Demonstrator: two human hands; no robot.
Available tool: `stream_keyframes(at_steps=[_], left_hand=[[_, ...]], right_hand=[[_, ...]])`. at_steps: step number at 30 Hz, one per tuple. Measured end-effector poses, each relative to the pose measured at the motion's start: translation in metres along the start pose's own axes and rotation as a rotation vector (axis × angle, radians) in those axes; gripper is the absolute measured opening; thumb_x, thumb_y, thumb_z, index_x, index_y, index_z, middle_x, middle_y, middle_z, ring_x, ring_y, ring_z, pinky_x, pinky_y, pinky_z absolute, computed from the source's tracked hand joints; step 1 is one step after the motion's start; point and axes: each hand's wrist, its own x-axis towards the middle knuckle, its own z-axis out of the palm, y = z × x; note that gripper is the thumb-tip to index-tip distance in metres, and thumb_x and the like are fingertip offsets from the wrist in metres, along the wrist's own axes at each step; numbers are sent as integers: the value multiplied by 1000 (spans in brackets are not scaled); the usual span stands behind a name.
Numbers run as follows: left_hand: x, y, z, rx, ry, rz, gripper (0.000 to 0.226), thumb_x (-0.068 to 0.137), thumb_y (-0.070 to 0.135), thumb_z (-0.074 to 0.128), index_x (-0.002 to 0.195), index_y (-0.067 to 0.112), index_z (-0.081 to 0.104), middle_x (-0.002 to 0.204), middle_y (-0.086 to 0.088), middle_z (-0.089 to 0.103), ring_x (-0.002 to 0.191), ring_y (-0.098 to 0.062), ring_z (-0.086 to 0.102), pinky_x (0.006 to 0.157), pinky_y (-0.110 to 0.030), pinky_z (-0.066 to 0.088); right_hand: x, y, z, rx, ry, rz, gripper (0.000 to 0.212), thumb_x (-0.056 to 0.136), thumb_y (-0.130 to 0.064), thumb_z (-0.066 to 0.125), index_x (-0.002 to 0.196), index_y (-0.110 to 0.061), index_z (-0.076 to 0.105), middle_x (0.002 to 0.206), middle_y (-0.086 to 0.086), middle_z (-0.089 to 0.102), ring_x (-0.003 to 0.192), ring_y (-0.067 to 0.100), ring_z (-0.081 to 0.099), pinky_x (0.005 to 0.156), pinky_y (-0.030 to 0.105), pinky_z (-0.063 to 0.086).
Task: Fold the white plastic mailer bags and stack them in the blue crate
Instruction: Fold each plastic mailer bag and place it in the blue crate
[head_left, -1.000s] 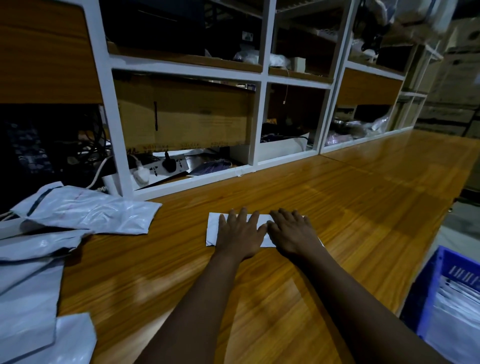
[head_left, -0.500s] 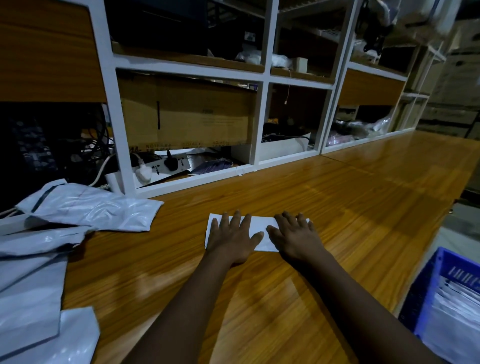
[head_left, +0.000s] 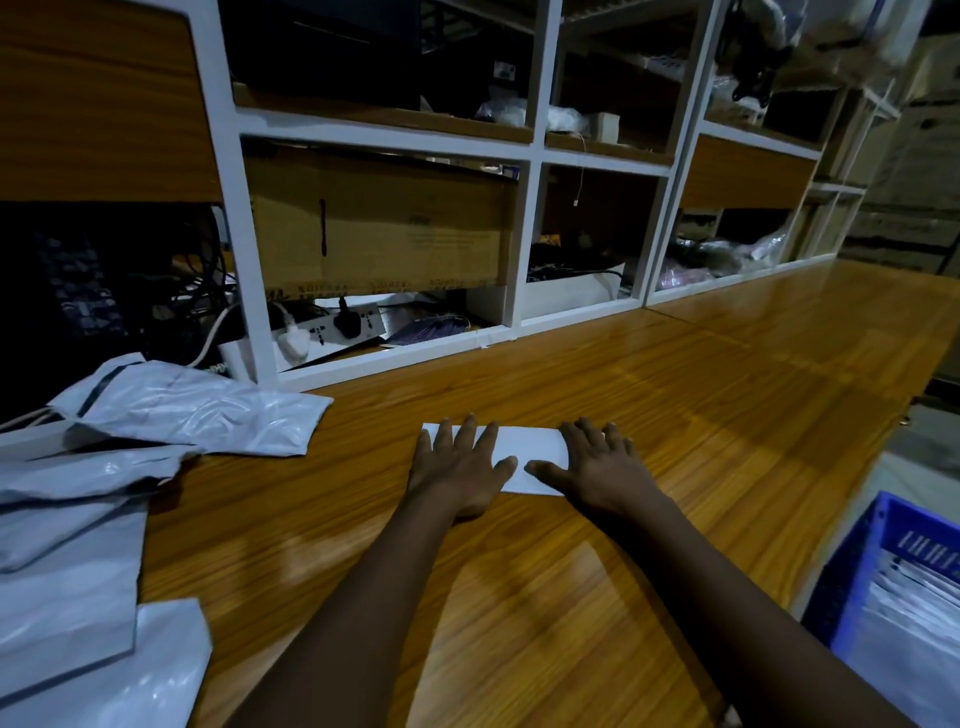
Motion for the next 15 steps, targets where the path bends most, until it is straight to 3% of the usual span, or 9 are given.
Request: stream_keyframes(at_steps=[8,11,15], left_hand=[[-9,-18,-4,-31,-24,-59,84,90,78,17,157,31,-5,165,-4,-12,151,-30,-12,120,-50,-6],[-14,-23,-4,-37,-14,-70,86,89,79,17,157,31,-5,165,-5,-13,151,-28,-12,120,-51,-6],[-16,-21,-2,-31,38,-67,81,92,75,17,158,30,1,166,-7,-7,152,-28,-8,119,-55,-6]], right_hand=[[-7,4,2,39,18,67,109,71,-93,11,158,-26,4,166,8,0,152,33,0,118,58,3],[-14,12,8,65,37,103,87,90,-80,10,158,-27,3,166,10,-2,152,31,-1,116,61,1],[-15,18,16,-75,69,109,65,100,-60,10,155,-26,17,164,15,10,149,44,6,111,72,10]])
